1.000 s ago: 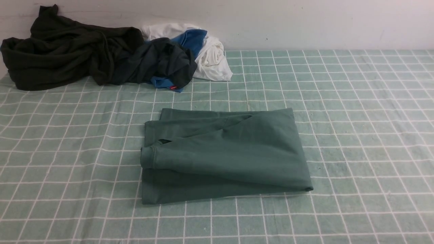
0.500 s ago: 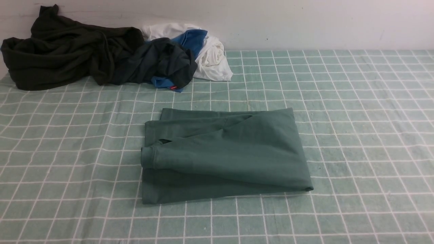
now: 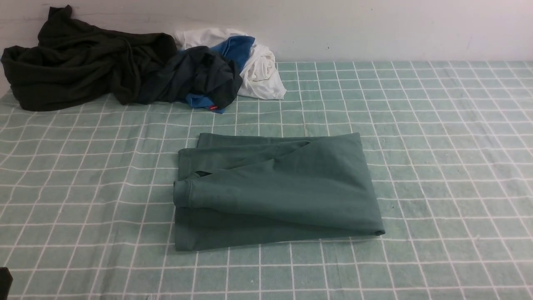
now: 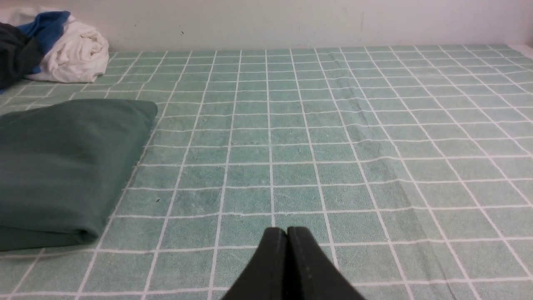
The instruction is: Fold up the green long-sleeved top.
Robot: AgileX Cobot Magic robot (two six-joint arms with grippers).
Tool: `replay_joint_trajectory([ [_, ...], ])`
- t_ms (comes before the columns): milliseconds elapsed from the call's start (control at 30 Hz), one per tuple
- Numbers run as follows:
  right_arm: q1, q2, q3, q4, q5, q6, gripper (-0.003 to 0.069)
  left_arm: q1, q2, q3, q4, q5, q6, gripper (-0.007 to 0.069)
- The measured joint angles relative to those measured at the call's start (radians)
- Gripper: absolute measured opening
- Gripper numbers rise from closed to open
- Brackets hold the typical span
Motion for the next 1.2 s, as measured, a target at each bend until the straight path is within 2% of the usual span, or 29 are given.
replay_joint_trajectory([
  [133, 0.000, 0.000, 0.000, 0.000, 0.001, 0.000, -0.0014, 0.002, -0.001, 0.002, -0.021, 0.094, 0.036, -0.0003],
  [267, 0.000, 0.000, 0.000, 0.000, 0.001, 0.000, -0.0014, 0.002, -0.001, -0.002, -0.027, 0.121, 0.036, -0.0003],
  [1200, 0.000, 0.000, 0.000, 0.000, 0.001, 0.000, -0.0014, 0.002, -0.001, -0.004, -0.027, 0.129, 0.036, -0.0003],
])
